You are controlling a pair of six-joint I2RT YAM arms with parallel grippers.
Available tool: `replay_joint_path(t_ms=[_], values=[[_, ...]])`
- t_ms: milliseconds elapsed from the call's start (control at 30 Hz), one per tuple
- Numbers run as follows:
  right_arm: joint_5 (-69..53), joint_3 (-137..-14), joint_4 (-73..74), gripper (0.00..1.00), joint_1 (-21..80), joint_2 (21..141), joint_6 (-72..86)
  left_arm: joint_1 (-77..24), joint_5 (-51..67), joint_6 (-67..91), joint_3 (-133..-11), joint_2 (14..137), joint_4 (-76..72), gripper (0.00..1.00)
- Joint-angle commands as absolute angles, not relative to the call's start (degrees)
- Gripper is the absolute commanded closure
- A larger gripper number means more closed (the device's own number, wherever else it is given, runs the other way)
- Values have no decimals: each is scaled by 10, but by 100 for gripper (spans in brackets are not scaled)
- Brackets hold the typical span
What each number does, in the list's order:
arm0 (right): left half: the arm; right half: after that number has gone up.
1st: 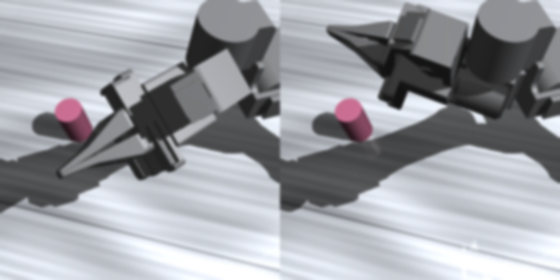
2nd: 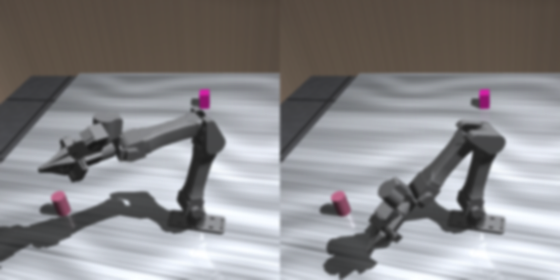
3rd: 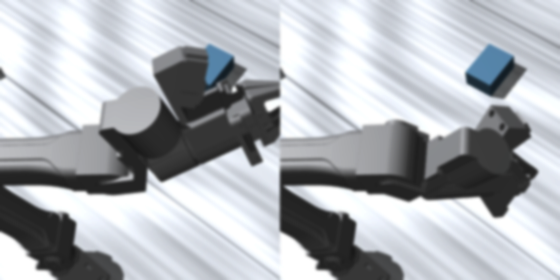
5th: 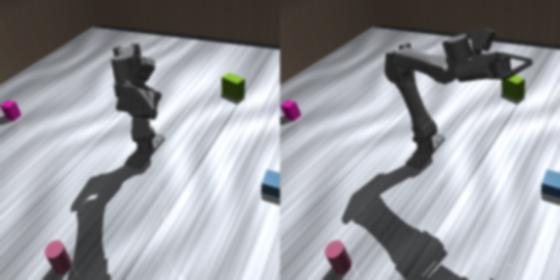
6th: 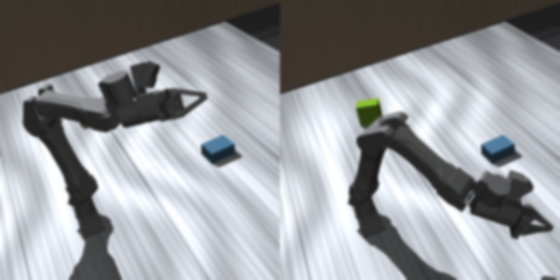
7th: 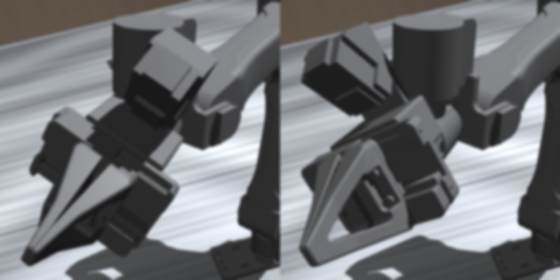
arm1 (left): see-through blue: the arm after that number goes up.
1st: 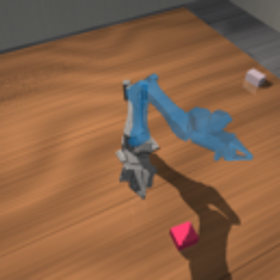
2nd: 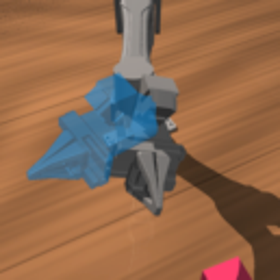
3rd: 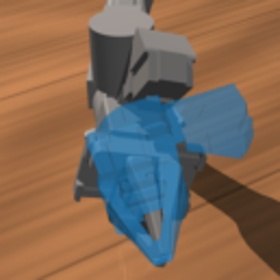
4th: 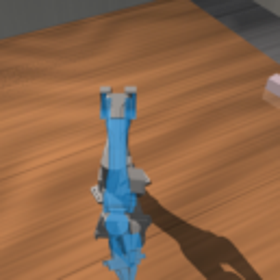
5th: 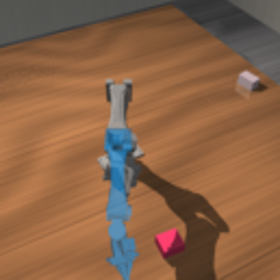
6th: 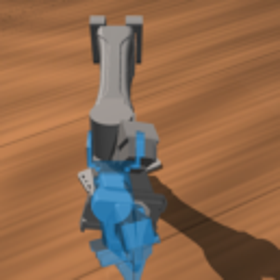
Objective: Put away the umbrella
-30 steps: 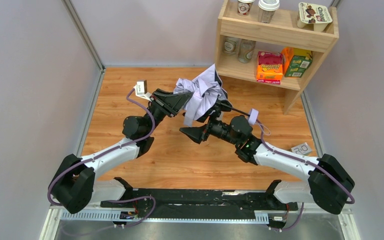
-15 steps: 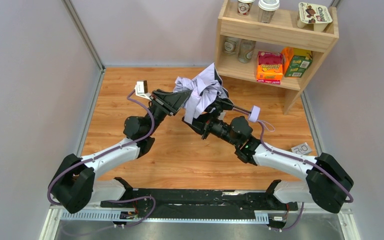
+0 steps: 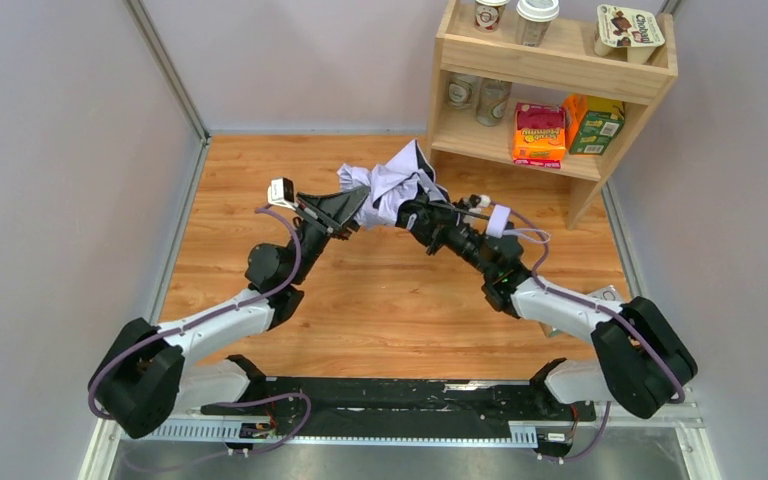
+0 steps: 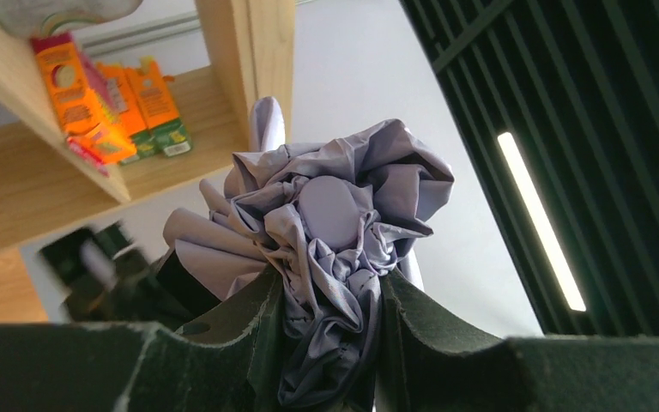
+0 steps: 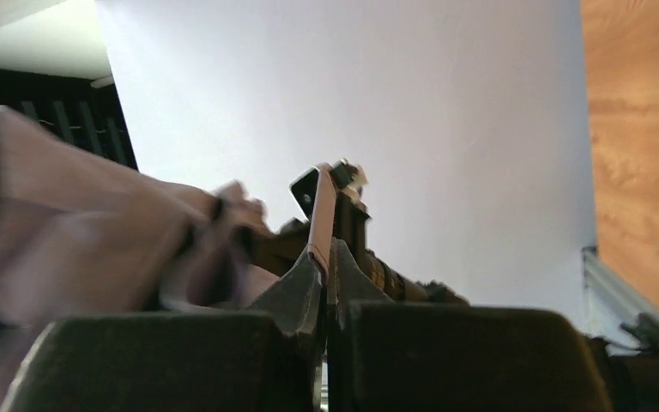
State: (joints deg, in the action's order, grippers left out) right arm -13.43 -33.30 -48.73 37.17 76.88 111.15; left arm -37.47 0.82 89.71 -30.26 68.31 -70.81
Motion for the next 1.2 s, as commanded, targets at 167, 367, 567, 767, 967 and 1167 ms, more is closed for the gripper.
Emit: replay_joint_path(t_ms=[167,367,567,767,967,1167], values=[[-206,-364,-390,100,272,693,785,-378,85,927,-266,482,-436,100],[-272,-425,-476,100,268,771,758,-381,178,961,-251,490,-449,100],[-324,-462,-599,100,261,845,775,-384,261,952,-276,503,-426,100],[-340,-471,-518,100,246,792,659,-384,268,893,-275,439,-206,100],[-361,-486,-440,100,255,713,557,-384,256,858,-265,442,-74,100],[-361,-557,-236,100,337,652,378,-384,257,849,-285,501,-39,100]])
